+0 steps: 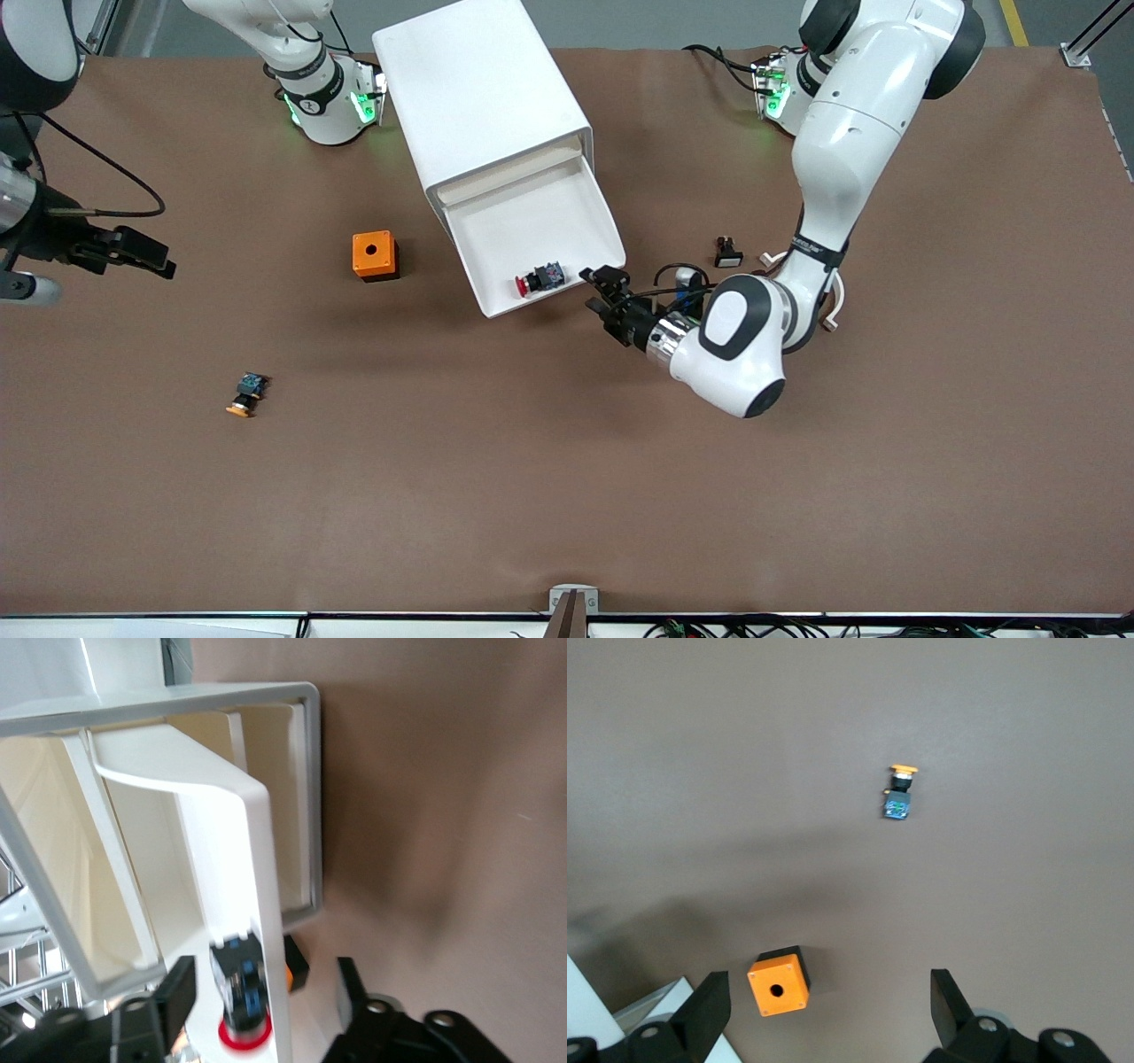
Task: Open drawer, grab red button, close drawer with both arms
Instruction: 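Reach the right gripper into the open drawer toward the red button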
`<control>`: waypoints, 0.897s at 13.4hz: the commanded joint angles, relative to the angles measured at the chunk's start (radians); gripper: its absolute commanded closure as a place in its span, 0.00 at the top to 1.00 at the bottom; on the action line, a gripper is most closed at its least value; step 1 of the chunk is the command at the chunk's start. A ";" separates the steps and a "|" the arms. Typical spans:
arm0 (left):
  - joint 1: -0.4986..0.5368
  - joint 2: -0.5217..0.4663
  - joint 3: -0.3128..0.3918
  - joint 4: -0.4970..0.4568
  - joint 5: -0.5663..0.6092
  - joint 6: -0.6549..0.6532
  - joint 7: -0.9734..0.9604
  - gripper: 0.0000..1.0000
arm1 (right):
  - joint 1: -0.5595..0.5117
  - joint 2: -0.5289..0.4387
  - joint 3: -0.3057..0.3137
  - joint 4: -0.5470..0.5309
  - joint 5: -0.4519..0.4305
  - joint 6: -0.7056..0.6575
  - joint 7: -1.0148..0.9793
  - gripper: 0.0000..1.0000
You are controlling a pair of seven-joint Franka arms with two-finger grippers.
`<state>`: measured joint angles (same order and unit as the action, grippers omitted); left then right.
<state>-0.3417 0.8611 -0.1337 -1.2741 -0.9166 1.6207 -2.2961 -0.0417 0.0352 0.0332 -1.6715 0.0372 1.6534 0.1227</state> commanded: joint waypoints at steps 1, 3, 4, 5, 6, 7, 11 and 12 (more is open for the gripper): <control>0.087 -0.031 -0.004 0.016 0.097 -0.012 0.061 0.99 | 0.104 0.026 0.001 -0.002 -0.002 0.008 0.231 1.00; 0.104 -0.059 -0.006 0.024 0.241 -0.013 0.130 0.99 | 0.176 0.045 0.001 -0.001 -0.002 0.028 0.364 1.00; 0.107 -0.071 -0.006 0.024 0.301 -0.013 0.162 0.99 | 0.209 0.052 0.001 -0.002 -0.002 0.040 0.436 1.00; 0.113 -0.083 -0.006 0.025 0.359 -0.013 0.196 0.99 | 0.244 0.066 0.001 -0.001 -0.002 0.045 0.518 1.00; 0.124 -0.099 -0.006 0.027 0.414 -0.013 0.240 0.99 | 0.276 0.075 0.001 -0.002 0.000 0.060 0.599 1.00; 0.124 -0.112 -0.007 0.027 0.468 -0.013 0.300 0.99 | 0.313 0.090 0.001 -0.002 0.004 0.074 0.688 1.00; 0.112 -0.192 -0.013 0.024 0.656 -0.013 0.542 0.99 | 0.477 0.133 0.001 -0.020 0.027 0.144 1.021 1.00; 0.106 -0.206 -0.021 0.022 0.712 -0.013 0.654 0.99 | 0.518 0.134 0.001 -0.049 0.036 0.191 1.088 1.00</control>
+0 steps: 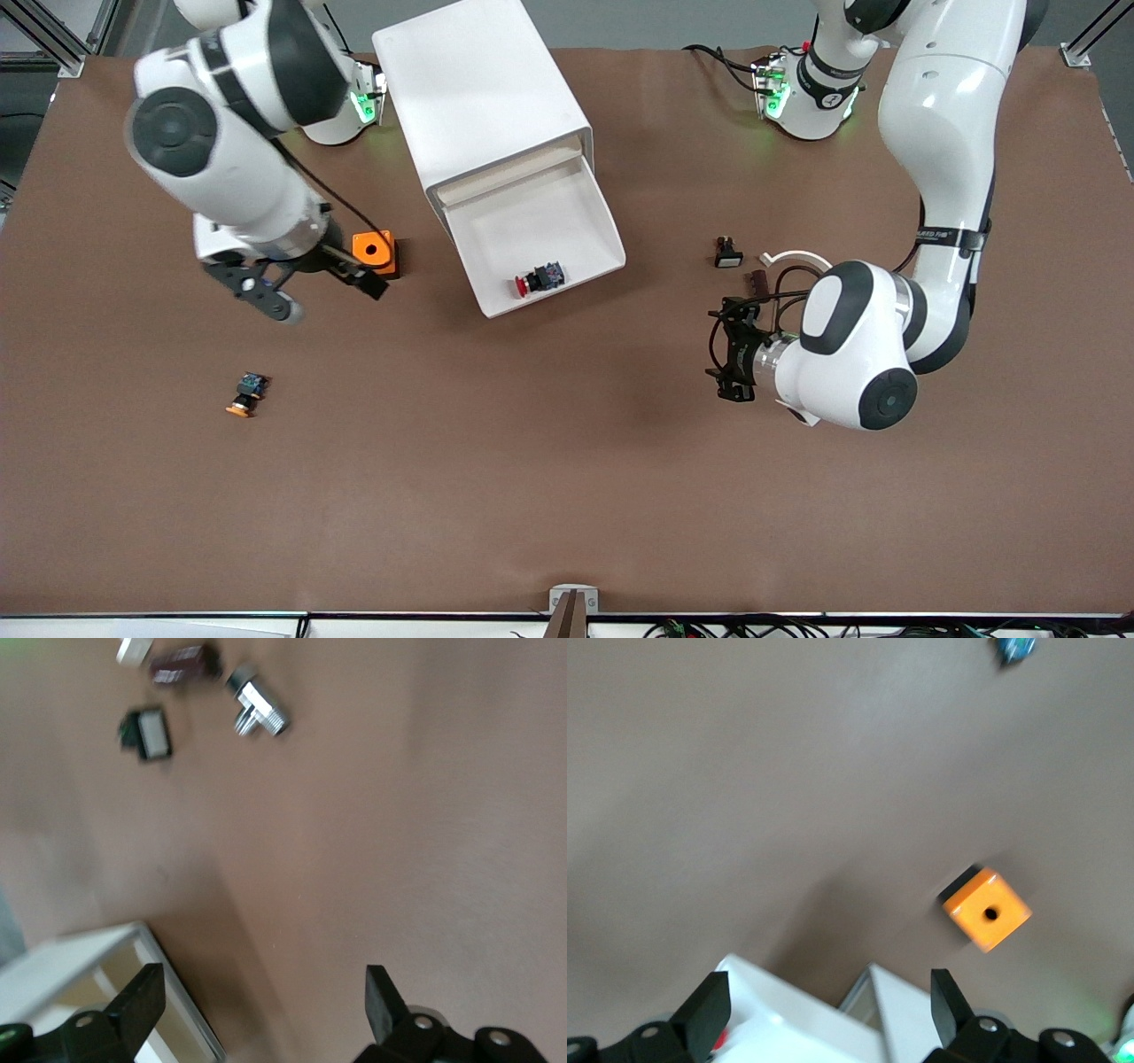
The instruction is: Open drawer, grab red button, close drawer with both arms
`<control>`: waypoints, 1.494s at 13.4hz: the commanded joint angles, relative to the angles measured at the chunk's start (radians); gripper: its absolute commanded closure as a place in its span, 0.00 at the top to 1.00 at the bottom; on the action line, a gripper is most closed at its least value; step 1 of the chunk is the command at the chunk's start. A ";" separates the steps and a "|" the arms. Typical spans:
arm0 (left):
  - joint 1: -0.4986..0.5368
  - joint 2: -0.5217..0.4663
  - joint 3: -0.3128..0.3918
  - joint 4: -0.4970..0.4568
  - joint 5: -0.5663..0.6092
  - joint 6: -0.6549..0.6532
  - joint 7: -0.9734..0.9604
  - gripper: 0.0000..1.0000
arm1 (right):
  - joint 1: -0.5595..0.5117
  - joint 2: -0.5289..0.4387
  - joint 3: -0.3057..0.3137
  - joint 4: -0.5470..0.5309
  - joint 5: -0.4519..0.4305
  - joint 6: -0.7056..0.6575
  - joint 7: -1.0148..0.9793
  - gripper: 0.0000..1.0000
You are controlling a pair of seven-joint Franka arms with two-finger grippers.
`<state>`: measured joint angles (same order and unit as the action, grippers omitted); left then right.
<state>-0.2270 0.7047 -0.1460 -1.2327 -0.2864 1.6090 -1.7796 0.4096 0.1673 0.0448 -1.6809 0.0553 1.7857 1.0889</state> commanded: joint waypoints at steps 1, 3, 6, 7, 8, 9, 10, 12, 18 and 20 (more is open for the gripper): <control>-0.026 -0.069 -0.029 -0.019 0.139 -0.009 0.254 0.99 | 0.099 0.003 -0.011 -0.065 0.020 0.102 0.190 1.00; -0.032 -0.088 -0.040 -0.021 0.174 -0.009 0.313 0.99 | 0.149 0.035 -0.011 -0.069 0.020 0.153 0.287 1.00; -0.051 -0.091 -0.041 -0.021 0.191 0.000 0.545 0.99 | 0.234 0.101 -0.011 -0.069 0.020 0.253 0.425 1.00; -0.055 -0.093 -0.041 -0.021 0.194 0.006 0.602 0.99 | 0.253 0.122 -0.011 -0.069 0.020 0.289 0.469 1.00; -0.064 -0.093 -0.043 -0.021 0.194 0.031 0.636 0.99 | 0.271 0.145 -0.011 -0.069 0.020 0.322 0.498 1.00; -0.072 -0.099 -0.043 -0.022 0.196 0.055 0.653 0.99 | 0.290 0.162 -0.013 -0.068 0.020 0.348 0.520 1.00; -0.083 -0.103 -0.056 -0.028 0.197 0.095 0.666 1.00 | 0.301 0.185 -0.011 -0.069 0.018 0.381 0.541 1.00; -0.103 -0.102 -0.075 -0.045 0.199 0.159 0.669 1.00 | 0.325 0.205 -0.011 -0.068 0.018 0.409 0.563 1.00; -0.201 -0.064 -0.078 -0.048 0.191 0.242 0.615 1.00 | 0.345 0.233 -0.013 -0.068 0.017 0.438 0.585 0.81; -0.213 -0.051 -0.078 -0.050 0.191 0.250 0.614 1.00 | 0.347 0.245 -0.013 -0.068 0.017 0.452 0.585 0.62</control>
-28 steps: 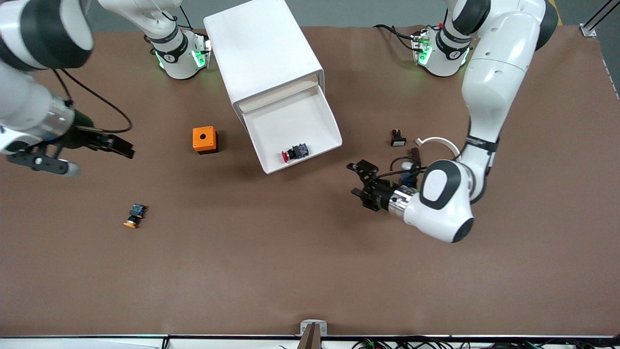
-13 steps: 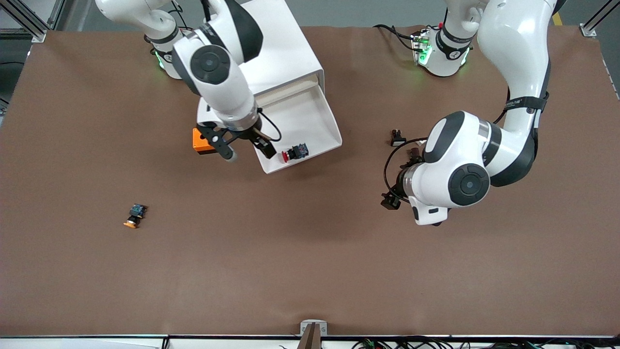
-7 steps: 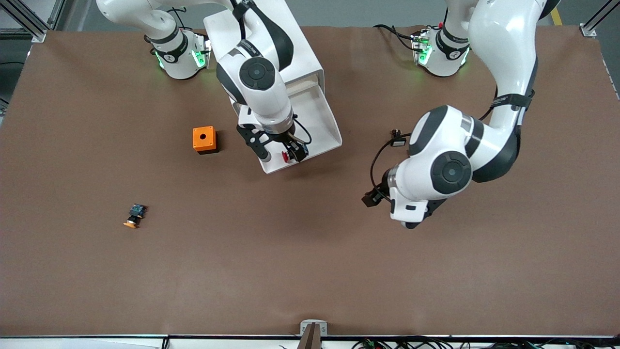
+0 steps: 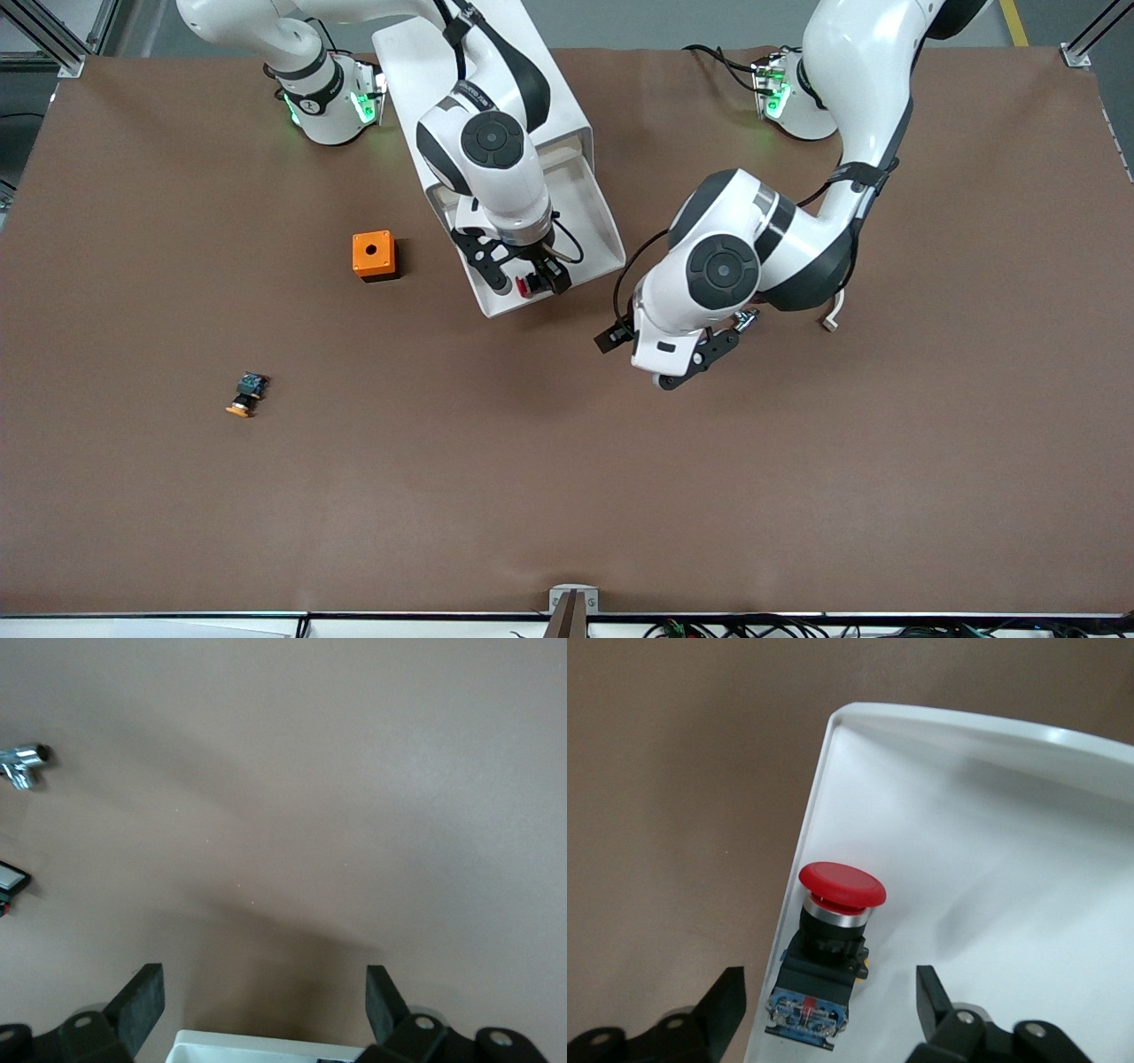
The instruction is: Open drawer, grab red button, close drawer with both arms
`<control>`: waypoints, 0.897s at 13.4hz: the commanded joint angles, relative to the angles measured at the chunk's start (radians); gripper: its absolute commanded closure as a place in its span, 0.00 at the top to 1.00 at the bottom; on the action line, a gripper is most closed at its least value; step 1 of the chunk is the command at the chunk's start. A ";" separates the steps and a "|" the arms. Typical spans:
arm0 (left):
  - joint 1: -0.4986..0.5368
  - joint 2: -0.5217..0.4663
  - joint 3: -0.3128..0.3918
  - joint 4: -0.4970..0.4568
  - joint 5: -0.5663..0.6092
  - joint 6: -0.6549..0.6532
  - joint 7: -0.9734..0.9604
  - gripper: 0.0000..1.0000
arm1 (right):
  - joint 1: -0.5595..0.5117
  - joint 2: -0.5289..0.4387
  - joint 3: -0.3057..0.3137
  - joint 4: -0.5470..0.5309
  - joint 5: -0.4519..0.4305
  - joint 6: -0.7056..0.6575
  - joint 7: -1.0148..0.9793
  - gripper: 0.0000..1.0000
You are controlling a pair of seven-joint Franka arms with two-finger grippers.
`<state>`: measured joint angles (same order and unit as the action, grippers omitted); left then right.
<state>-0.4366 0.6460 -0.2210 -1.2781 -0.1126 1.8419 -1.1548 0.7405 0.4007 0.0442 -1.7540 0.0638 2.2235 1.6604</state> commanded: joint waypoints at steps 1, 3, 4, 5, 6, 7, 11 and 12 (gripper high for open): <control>-0.011 0.009 -0.003 -0.004 0.016 0.023 -0.011 1.00 | 0.016 0.012 -0.012 0.005 0.008 0.015 0.013 0.53; -0.019 0.014 -0.003 -0.004 0.011 0.025 -0.013 1.00 | 0.016 0.012 -0.012 0.007 0.004 0.015 0.013 0.35; -0.020 0.020 -0.003 -0.004 0.010 0.027 -0.013 1.00 | 0.016 0.012 -0.012 0.010 0.002 0.015 0.012 0.27; -0.025 0.029 -0.003 -0.004 0.007 0.040 -0.014 1.00 | 0.014 0.010 -0.012 0.016 0.002 0.008 0.010 0.22; -0.027 0.037 -0.003 -0.004 0.008 0.043 -0.014 1.00 | 0.011 0.010 -0.012 0.025 0.002 0.002 -0.001 0.18; -0.028 0.050 -0.003 -0.006 0.010 0.054 -0.013 1.00 | 0.004 0.010 -0.012 0.036 0.001 0.001 -0.007 0.14; -0.047 0.106 -0.001 -0.007 0.022 0.123 -0.013 1.00 | -0.055 -0.003 -0.015 0.071 0.005 -0.028 -0.103 0.08; -0.063 0.113 -0.001 -0.007 0.010 0.123 -0.016 1.00 | -0.076 -0.003 -0.017 0.102 0.010 -0.077 -0.155 0.06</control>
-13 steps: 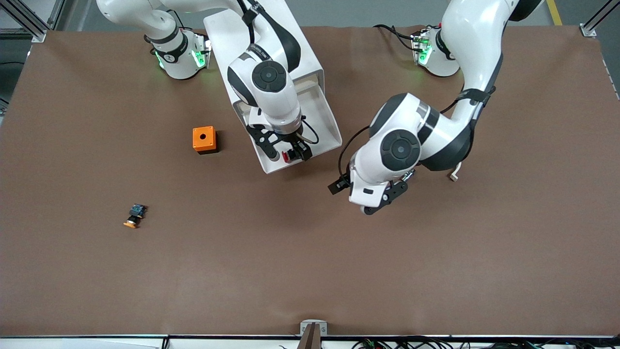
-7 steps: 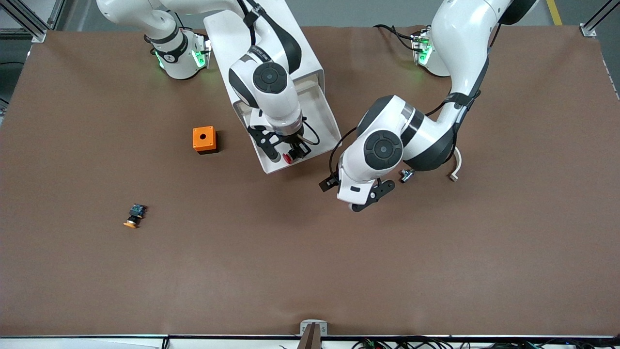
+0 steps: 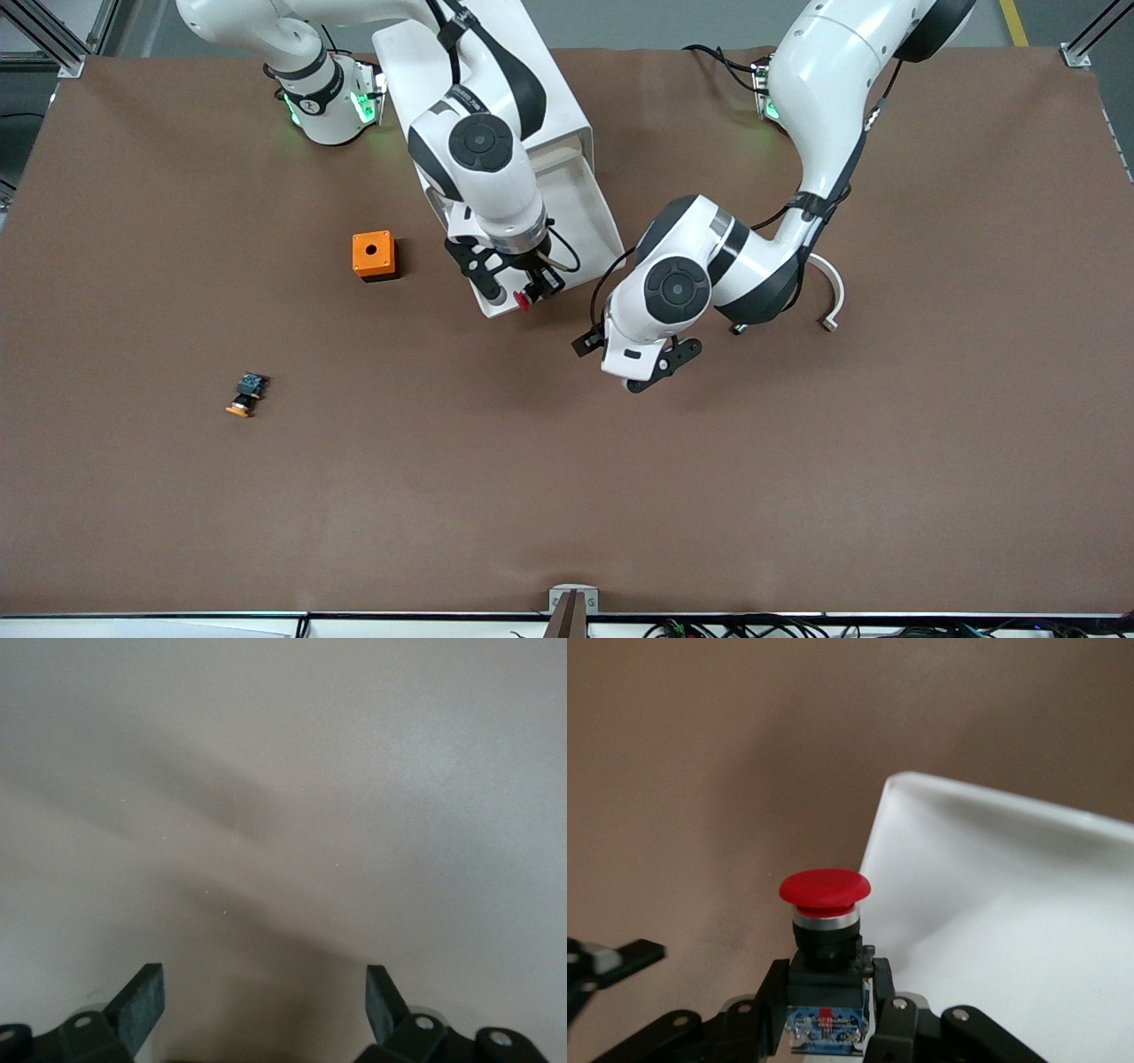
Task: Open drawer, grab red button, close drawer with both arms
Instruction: 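Carry the red button out with the right gripper while the left gripper pushes the drawer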
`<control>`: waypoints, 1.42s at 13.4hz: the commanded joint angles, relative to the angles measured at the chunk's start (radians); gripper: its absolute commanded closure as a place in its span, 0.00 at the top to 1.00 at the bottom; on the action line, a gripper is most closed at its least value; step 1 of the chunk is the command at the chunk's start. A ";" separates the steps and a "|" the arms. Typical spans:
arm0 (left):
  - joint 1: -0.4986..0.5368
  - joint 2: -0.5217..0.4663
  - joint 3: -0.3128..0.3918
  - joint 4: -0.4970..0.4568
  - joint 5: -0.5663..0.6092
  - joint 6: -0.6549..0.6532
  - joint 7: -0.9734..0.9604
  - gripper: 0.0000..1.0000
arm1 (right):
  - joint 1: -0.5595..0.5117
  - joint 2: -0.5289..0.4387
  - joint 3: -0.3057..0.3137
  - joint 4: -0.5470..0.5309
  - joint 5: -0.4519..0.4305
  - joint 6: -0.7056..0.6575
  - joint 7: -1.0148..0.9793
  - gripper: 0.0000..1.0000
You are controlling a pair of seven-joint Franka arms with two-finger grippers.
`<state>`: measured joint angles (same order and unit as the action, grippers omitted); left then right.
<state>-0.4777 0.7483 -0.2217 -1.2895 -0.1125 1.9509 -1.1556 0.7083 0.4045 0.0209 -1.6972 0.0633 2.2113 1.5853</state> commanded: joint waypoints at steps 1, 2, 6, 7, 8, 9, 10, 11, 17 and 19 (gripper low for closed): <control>-0.035 0.011 -0.002 -0.001 0.007 0.010 -0.036 1.00 | -0.076 -0.007 0.008 0.075 0.012 -0.112 -0.140 0.04; -0.042 0.011 -0.002 -0.017 0.008 0.010 -0.068 1.00 | -0.110 -0.007 0.008 0.091 0.010 -0.140 -0.212 0.04; -0.154 0.008 -0.004 -0.030 0.005 -0.006 -0.209 1.00 | -0.257 -0.004 0.005 0.097 0.009 -0.198 -0.619 0.04; -0.177 0.005 -0.004 -0.031 0.005 -0.035 -0.240 1.00 | -0.294 -0.003 0.005 0.097 0.009 -0.225 -0.727 0.04; -0.200 0.005 -0.011 -0.033 0.005 -0.056 -0.271 1.00 | -0.338 0.002 0.005 0.096 0.009 -0.229 -0.807 0.04; -0.220 0.006 -0.022 -0.034 0.002 -0.064 -0.300 1.00 | -0.383 0.005 0.005 0.094 0.009 -0.228 -0.885 0.04; -0.249 0.008 -0.028 -0.036 -0.019 -0.064 -0.340 1.00 | -0.430 0.016 0.005 0.094 0.009 -0.222 -0.975 0.04; -0.275 0.008 -0.028 -0.036 -0.048 -0.064 -0.366 1.00 | -0.473 0.036 0.005 0.096 0.007 -0.214 -1.043 0.04; -0.311 -0.015 -0.019 -0.041 -0.073 -0.069 -0.434 1.00 | -0.656 0.184 0.005 0.097 -0.003 -0.070 -1.353 0.05; -0.193 -0.076 -0.015 -0.034 -0.015 -0.108 -0.402 1.00 | -0.691 0.232 0.005 0.097 -0.003 -0.044 -1.427 0.05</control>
<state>-0.7733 0.7485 -0.2368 -1.3108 -0.1617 1.8942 -1.5813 0.0538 0.5960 0.0050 -1.6177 0.0629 2.1519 0.2176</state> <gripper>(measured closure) 0.000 0.581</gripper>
